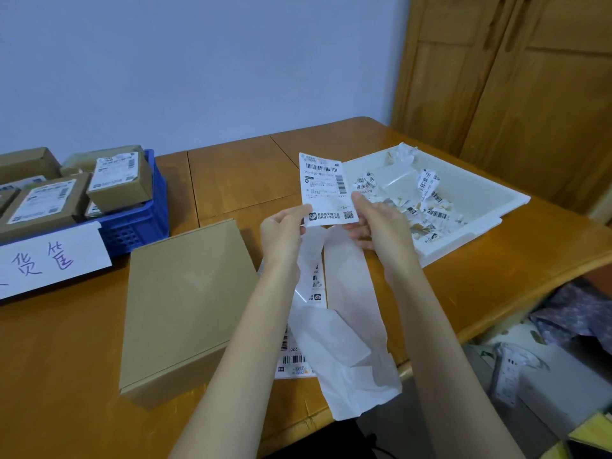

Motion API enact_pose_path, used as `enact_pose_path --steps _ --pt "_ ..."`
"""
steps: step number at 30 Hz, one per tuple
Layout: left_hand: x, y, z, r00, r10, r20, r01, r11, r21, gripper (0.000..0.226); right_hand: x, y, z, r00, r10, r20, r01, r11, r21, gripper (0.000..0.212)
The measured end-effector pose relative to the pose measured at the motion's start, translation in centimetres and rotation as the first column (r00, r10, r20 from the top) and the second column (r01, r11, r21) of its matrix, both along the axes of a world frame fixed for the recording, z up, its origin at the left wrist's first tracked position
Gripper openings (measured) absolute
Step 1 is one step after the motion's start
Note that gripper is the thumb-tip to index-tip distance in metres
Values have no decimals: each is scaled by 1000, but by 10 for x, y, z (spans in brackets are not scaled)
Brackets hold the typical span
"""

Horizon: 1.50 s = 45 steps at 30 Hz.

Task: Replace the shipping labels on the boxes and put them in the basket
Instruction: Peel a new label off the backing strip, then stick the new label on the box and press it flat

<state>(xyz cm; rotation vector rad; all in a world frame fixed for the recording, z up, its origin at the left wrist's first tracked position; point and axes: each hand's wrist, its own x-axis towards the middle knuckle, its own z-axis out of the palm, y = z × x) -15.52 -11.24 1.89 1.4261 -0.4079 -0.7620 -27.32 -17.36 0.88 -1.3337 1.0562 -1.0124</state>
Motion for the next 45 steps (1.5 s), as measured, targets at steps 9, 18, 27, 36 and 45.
enact_pose_path --steps 9,18,27,36,45 --pt "26 29 -5 982 28 185 -40 997 61 22 20 16 15 978 11 -209 -38 991 -126 21" --pt "79 105 -9 812 157 562 -267 956 120 32 72 67 25 918 218 -332 -283 945 -163 26" --pt "104 161 -24 764 83 640 -412 825 386 30 115 113 -1 815 287 -503 -381 920 -93 19" --pt "106 162 -31 717 15 697 -435 791 430 23 122 117 -10 761 210 -614 -366 920 -139 22" --pt "98 161 -31 628 -50 777 -484 757 439 19 124 118 -14 687 148 -712 -382 907 -180 15"
